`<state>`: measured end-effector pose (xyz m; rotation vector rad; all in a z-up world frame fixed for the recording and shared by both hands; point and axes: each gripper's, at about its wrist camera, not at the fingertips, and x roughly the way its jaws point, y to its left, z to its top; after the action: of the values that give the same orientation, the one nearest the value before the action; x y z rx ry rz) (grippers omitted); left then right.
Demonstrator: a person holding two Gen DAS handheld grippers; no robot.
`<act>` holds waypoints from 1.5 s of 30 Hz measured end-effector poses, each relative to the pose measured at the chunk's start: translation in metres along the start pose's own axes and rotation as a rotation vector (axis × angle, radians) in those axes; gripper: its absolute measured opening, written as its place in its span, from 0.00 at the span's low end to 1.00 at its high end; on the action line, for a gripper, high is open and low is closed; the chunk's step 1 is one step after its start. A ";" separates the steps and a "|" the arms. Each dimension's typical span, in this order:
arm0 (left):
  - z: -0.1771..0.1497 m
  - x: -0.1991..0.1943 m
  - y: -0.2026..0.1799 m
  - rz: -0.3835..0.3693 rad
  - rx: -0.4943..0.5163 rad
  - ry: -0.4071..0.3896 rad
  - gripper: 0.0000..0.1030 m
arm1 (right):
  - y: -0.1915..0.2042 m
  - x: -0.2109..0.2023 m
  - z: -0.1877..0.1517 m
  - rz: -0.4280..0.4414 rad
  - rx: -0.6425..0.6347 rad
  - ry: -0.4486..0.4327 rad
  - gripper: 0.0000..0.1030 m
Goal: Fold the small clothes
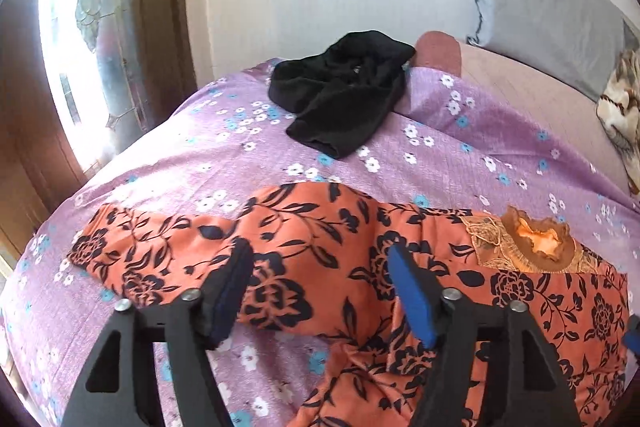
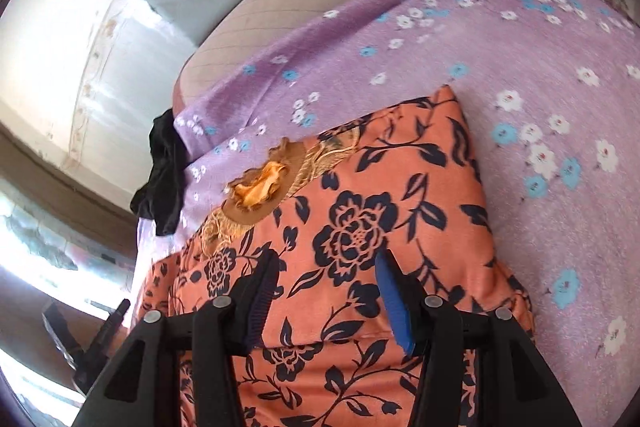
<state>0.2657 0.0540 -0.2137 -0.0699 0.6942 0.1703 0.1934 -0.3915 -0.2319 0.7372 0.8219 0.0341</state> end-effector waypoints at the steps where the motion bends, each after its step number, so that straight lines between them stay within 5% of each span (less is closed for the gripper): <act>1: -0.002 -0.002 0.012 0.007 -0.031 0.029 0.82 | 0.005 0.010 -0.004 -0.031 -0.037 0.041 0.67; 3: -0.009 -0.001 0.042 -0.004 -0.127 0.099 0.82 | 0.000 0.044 -0.017 -0.112 -0.056 0.208 0.69; 5: -0.013 -0.002 0.074 -0.037 -0.241 0.135 0.82 | 0.003 0.040 -0.022 -0.127 -0.077 0.133 0.69; 10: -0.016 -0.008 0.163 0.062 -0.426 0.090 0.84 | 0.020 0.013 -0.036 -0.072 -0.102 0.072 0.69; 15: -0.052 0.019 0.259 0.006 -0.825 0.163 0.84 | 0.036 -0.015 -0.062 -0.078 -0.143 0.039 0.69; 21: -0.070 0.049 0.304 -0.042 -0.998 0.152 0.83 | 0.040 -0.020 -0.085 -0.082 -0.163 0.075 0.69; 24: -0.062 0.064 0.304 -0.112 -0.972 0.129 0.83 | 0.043 -0.012 -0.085 -0.080 -0.171 0.077 0.69; 29: -0.048 0.085 0.304 -0.122 -0.939 0.063 0.80 | 0.047 -0.007 -0.086 -0.086 -0.198 0.086 0.69; 32: -0.043 0.103 0.309 -0.137 -0.935 0.079 0.49 | 0.047 -0.005 -0.084 -0.081 -0.194 0.085 0.69; 34: -0.041 0.113 0.313 -0.126 -0.940 0.097 0.08 | 0.047 -0.004 -0.081 -0.077 -0.189 0.083 0.69; 37: -0.035 0.111 0.304 -0.118 -0.939 0.091 0.07 | 0.052 -0.002 -0.077 -0.100 -0.214 0.062 0.68; 40: 0.001 0.094 0.261 -0.154 -0.752 0.052 0.07 | 0.060 -0.009 -0.070 -0.104 -0.239 0.007 0.58; 45: 0.051 0.042 0.147 -0.343 -0.462 -0.036 0.07 | 0.063 -0.032 -0.051 -0.067 -0.216 -0.082 0.58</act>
<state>0.3034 0.2100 -0.2026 -0.6225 0.5868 -0.0008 0.1523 -0.3233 -0.1959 0.5043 0.7505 0.0322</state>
